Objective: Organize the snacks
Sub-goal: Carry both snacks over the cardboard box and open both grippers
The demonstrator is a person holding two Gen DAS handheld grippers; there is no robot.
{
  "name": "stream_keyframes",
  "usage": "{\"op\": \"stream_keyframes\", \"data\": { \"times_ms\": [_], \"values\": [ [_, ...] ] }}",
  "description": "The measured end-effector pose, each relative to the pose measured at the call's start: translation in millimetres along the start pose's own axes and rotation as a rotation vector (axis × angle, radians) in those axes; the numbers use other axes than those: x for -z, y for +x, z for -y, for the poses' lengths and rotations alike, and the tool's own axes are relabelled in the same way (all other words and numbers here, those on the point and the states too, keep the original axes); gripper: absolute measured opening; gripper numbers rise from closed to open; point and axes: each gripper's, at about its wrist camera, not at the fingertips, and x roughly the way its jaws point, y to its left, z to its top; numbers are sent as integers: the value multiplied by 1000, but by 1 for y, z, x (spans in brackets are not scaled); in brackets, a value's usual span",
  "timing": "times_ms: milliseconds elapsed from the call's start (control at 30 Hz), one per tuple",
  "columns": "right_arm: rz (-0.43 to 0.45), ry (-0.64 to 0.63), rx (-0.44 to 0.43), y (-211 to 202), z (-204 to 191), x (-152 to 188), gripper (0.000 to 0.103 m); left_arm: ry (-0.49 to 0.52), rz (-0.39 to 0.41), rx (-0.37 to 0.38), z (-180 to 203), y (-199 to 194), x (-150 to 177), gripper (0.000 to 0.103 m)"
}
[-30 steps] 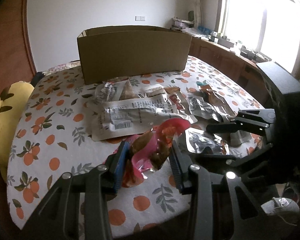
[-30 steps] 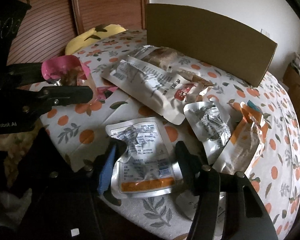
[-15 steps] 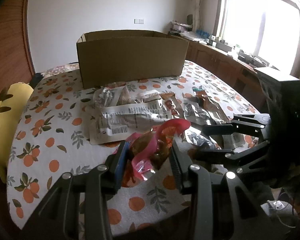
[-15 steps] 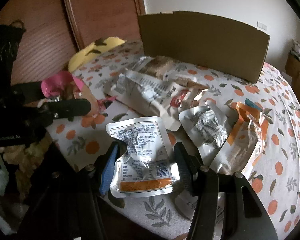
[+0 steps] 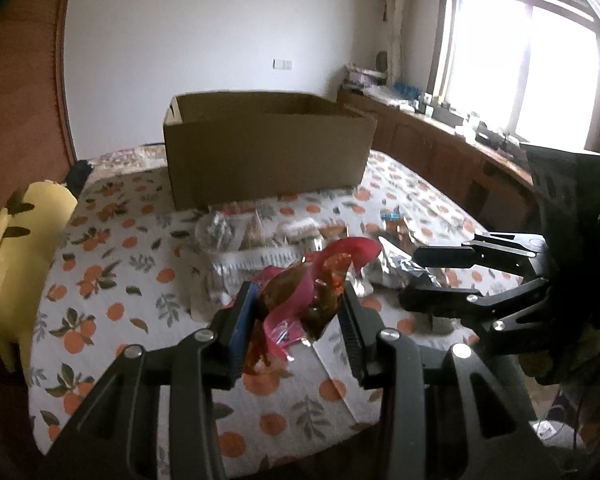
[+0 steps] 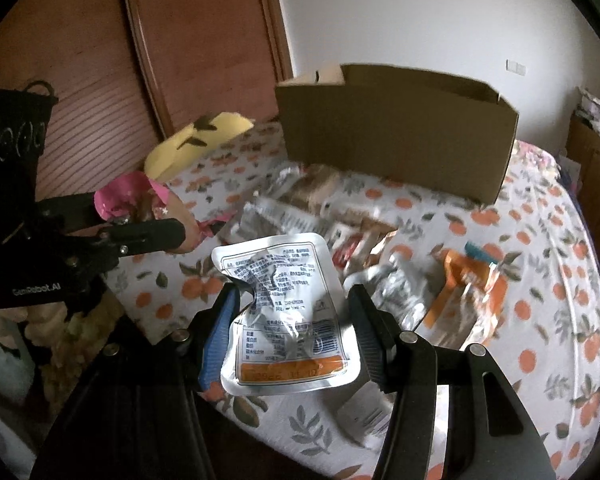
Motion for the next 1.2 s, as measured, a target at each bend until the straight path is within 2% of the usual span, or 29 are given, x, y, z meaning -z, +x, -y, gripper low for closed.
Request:
{"op": "stream_keyframes", "data": {
  "times_ms": [333, 700, 1000, 1200],
  "values": [
    [67, -27, 34, -12, 24, -55, 57, 25, 82, -26, -15, -1, -62, 40],
    [99, -58, 66, 6, 68, -138, 57, 52, 137, -50, -47, 43, -152, 40],
    [108, -40, 86, 43, 104, -191, 58, 46, 129, -12, -68, 95, -204, 40],
    [101, -15, 102, 70, 124, -206, 58, 78, 98, -32, -66, 127, -214, 40]
  ]
}}
